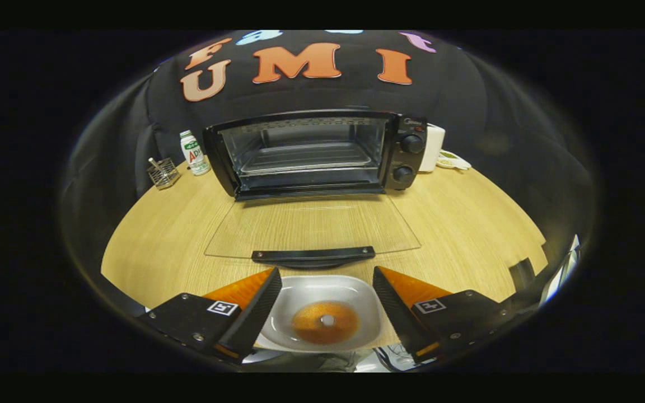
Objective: Open the toaster oven, put the food inside, and close the toaster oven door.
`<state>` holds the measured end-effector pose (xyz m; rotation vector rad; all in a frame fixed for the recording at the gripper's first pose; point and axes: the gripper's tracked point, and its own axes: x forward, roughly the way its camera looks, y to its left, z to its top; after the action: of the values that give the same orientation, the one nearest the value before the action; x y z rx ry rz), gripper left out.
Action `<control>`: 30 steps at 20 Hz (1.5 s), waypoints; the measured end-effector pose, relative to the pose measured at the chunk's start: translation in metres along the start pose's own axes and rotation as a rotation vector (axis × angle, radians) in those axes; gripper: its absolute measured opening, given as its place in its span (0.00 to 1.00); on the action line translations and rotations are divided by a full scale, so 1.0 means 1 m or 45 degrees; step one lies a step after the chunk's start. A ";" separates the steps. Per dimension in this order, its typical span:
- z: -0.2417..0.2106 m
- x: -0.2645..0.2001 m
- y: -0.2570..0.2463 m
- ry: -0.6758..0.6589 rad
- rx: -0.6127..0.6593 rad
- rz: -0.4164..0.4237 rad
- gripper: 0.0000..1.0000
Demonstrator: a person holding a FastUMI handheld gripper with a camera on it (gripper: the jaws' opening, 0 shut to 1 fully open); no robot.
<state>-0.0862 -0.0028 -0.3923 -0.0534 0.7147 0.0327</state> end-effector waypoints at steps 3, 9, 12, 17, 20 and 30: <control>-0.009 -0.020 -0.005 -0.004 -0.008 -0.005 0.98; -0.044 -0.034 0.003 0.067 -0.043 0.005 0.98; -0.059 -0.033 0.009 0.099 -0.045 0.007 0.98; -0.081 -0.023 0.007 0.161 -0.081 -0.025 0.98; -0.089 -0.016 0.006 0.192 -0.075 -0.029 0.98; -0.077 -0.020 0.007 0.186 -0.051 0.005 0.69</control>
<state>-0.1522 -0.0003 -0.4380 -0.0935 0.8600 0.0471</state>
